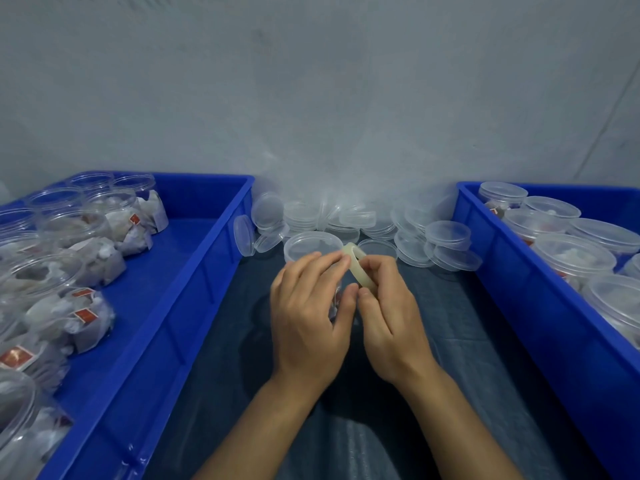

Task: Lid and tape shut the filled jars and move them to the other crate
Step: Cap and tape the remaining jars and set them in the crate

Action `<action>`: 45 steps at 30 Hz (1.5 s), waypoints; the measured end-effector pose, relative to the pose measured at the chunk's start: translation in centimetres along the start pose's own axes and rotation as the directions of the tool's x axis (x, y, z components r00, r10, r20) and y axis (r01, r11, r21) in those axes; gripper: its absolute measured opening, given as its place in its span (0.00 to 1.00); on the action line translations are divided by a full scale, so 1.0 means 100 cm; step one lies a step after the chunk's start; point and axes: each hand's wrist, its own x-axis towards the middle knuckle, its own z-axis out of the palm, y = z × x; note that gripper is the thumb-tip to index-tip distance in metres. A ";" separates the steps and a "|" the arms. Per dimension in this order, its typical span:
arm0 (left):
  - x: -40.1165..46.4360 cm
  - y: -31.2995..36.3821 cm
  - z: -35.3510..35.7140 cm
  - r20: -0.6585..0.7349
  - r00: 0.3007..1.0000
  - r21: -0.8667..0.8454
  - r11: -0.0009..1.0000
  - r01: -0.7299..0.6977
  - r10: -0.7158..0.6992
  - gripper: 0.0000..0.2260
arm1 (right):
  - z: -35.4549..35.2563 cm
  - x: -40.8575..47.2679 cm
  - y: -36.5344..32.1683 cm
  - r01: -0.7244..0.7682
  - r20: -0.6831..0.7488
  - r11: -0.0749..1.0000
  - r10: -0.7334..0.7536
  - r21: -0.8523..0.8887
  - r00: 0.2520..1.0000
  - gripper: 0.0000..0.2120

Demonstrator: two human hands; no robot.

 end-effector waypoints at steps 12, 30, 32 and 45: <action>0.007 0.005 -0.011 -0.022 0.982 -0.192 0.965 0.179 -0.186 0.05 | -0.002 0.003 0.001 0.231 0.008 0.932 -0.238 -0.278 0.971 0.10; 0.021 0.005 -0.024 0.148 0.941 -0.285 0.898 0.335 -0.304 0.04 | -0.007 0.003 -0.006 0.278 0.013 0.906 -0.289 -0.320 0.957 0.11; 0.021 0.005 -0.025 0.152 0.942 -0.278 0.901 0.332 -0.300 0.05 | -0.008 0.003 -0.007 0.281 0.013 0.903 -0.293 -0.325 0.956 0.12; 0.021 0.007 -0.023 0.130 0.955 -0.209 0.934 0.290 -0.268 0.08 | -0.003 0.002 -0.009 0.246 0.012 0.904 -0.259 -0.348 0.966 0.13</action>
